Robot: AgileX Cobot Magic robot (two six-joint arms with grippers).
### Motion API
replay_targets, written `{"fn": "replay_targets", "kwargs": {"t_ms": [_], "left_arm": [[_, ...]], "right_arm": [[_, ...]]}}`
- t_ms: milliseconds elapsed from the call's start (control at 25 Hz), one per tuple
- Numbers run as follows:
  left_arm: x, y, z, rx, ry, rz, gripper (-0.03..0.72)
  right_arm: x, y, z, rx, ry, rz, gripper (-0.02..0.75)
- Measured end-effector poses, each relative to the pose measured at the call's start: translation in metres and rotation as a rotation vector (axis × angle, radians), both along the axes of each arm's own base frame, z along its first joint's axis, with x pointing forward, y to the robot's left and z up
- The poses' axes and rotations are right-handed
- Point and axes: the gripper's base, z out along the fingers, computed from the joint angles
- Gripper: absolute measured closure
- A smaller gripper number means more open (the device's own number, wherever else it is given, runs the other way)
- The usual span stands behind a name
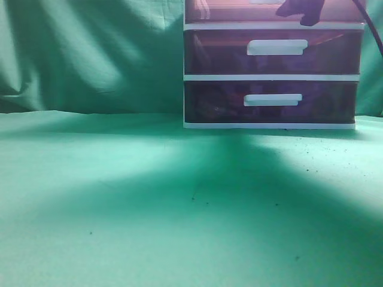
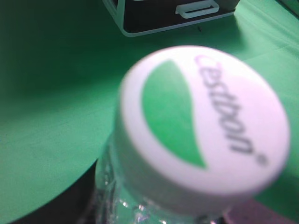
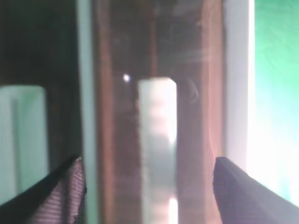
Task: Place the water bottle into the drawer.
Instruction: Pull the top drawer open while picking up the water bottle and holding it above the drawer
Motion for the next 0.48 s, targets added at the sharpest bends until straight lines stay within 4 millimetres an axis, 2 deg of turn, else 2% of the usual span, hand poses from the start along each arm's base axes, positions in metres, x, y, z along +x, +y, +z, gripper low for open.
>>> {"fn": "replay_targets", "kwargs": {"t_ms": [80, 160, 240, 320, 360, 480], "left_arm": [[0.0, 0.0, 0.0, 0.0, 0.0, 0.0, 0.405], [-0.0001, -0.0003, 0.0, 0.0, 0.0, -0.002, 0.405], [-0.0001, -0.0003, 0.0, 0.0, 0.0, -0.002, 0.405], [-0.0001, -0.0004, 0.0, 0.0, 0.0, -0.002, 0.405], [-0.0001, -0.0004, 0.0, 0.0, 0.0, -0.002, 0.405], [-0.0001, -0.0004, 0.0, 0.0, 0.0, -0.002, 0.405]], "right_arm": [[0.0041, -0.0018, 0.0021, 0.003, -0.012, -0.006, 0.228], [0.008, -0.0024, 0.0, -0.003, -0.014, -0.007, 0.35], [0.0103, -0.0013, -0.0033, -0.021, -0.011, 0.002, 0.521], [0.0108, -0.0007, -0.0025, -0.028, -0.023, 0.008, 0.654], [0.0107, -0.0004, -0.0024, -0.042, -0.028, 0.014, 0.671], [0.0102, -0.0001, -0.0013, -0.059, -0.035, 0.022, 0.661]]}}
